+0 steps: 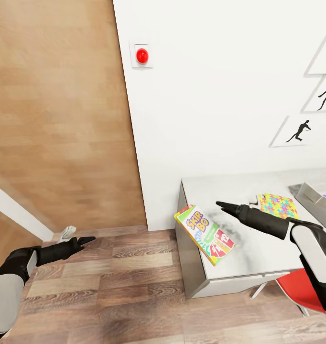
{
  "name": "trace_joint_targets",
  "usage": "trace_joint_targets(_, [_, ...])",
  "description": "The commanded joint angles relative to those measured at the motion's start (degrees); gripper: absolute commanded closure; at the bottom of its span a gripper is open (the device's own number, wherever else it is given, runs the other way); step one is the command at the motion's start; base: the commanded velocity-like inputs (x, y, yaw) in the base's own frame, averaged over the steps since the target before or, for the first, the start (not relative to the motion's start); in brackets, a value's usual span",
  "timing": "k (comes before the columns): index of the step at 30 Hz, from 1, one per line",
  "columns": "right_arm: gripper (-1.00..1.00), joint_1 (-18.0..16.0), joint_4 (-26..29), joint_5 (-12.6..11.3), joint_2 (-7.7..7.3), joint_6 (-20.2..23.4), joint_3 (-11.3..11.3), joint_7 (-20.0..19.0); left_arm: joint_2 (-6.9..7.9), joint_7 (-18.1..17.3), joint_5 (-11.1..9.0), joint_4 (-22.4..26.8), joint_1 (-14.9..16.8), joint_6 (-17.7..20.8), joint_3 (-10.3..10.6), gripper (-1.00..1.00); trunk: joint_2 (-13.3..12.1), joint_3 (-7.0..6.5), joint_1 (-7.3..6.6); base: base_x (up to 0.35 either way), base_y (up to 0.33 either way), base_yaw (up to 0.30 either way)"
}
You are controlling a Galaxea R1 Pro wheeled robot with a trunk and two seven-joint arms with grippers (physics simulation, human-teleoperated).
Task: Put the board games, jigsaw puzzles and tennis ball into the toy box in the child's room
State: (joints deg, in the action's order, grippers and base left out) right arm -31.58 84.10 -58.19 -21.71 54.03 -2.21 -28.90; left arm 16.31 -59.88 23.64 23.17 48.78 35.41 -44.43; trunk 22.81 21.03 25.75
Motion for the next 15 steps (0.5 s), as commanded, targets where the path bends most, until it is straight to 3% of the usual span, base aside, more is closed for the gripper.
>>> trace_joint_targets(1, [-1.0,0.5,-0.5,1.3,-0.03,-0.1,-0.2,-3.0,-0.21,-0.4,0.6,0.0,0.1,0.2,-0.5,-1.0,0.1,0.1,0.03,0.0,0.0,0.0])
trace_joint_targets(6, [-1.0,3.0,-1.2,2.8,-0.14,-2.1,-0.9,-8.1,-0.71,-0.3,0.6,0.0,0.1,-0.4,-0.5,-1.0,0.1,0.1,0.03,0.0,0.0,0.0])
trace_joint_targets(15, [-1.0,7.3,-0.2,3.1,0.3,-3.4,-1.2,-9.6,-0.89,-0.3,0.6,0.0,0.1,-0.6,-0.5,-1.0,0.1,0.1,0.03,0.0,0.0,0.0])
